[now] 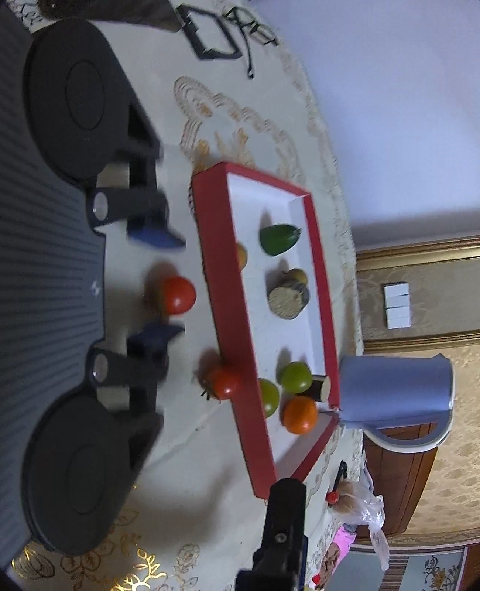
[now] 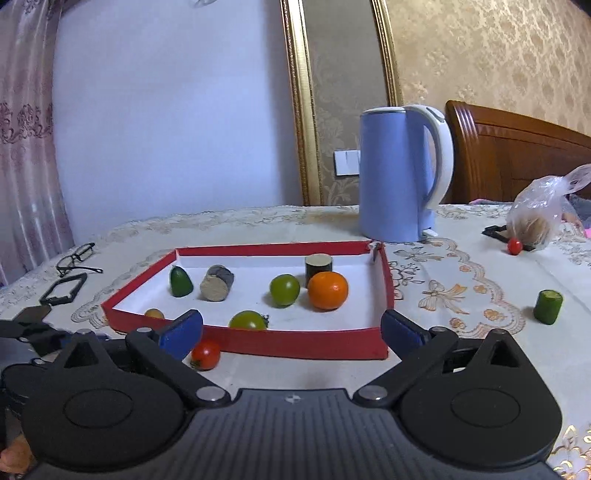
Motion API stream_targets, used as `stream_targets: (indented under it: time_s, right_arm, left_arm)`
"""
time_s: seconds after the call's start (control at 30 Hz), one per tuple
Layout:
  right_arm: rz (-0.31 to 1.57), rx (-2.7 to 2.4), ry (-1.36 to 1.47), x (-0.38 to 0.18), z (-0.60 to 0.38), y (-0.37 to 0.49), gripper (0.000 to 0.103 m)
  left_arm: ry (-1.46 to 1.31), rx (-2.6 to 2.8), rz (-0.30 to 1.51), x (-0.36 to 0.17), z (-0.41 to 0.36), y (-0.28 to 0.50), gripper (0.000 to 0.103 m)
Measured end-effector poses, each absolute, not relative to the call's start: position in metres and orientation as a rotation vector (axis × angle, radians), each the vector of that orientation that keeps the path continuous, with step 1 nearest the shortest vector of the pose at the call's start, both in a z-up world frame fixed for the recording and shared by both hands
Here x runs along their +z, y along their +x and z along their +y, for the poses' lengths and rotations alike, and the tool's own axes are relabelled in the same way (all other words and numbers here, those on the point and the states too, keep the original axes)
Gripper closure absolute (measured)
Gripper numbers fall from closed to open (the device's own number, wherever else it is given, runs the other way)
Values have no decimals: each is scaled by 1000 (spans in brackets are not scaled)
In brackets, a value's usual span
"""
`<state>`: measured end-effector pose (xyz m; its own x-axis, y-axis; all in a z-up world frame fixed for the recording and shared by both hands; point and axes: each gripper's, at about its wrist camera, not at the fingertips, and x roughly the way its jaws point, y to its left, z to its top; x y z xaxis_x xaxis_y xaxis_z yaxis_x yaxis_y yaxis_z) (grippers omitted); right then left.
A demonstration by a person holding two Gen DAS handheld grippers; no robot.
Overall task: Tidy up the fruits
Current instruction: 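Move the left gripper to a red cherry tomato and grasp it, then grasp another red cherry tomato with the right gripper while the left gripper lifts its tomato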
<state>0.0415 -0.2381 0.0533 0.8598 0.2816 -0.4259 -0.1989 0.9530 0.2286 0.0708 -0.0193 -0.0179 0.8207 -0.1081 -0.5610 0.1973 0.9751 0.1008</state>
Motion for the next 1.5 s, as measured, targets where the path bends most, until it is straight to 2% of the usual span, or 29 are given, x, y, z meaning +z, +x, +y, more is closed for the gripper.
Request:
stream_targets:
  time_s: [0.03,0.43,0.57,0.77,0.87,0.93,1.0,1.13,1.17,1.2,1.5]
  right_arm:
    - [473,266,190,53,-239,41,0]
    - [514,345,-80,47,-190,38,0]
    - [556,362,-93,39,-176,48,1]
    - [607,390,-67,35,-164,61,14]
    - [644,394,-73,33,-157,71,16]
    - [673,408,-78,31,-151,78,24]
    - [709,424,-67,27,-148,86,41]
    - [725,418,-52,27,-149,92,53]
    - [722,407,-56,27,-151,91,61]
    - [722,417,-26,26,-155,91,80]
    - [642,434,29,40,-185,58,80]
  left_arm:
    - [144,-175,588,-18,-18,71,81]
    - [103,23,384,0,8,62,81]
    - [-22,24,422,-3,34,71,81]
    - [-89,4,439,-3,45,71,81]
    - [-66,9,434,-3,41,70,81]
    - [-59,12,433,-3,40,69,81]
    - [-63,7,435,-3,41,70,81]
    - [-70,1,441,-4,42,72,81]
    - [-69,3,443,-4,41,72,81]
    - [-68,5,445,-5,41,72,81]
    - [-29,21,462,-6,35,76,81]
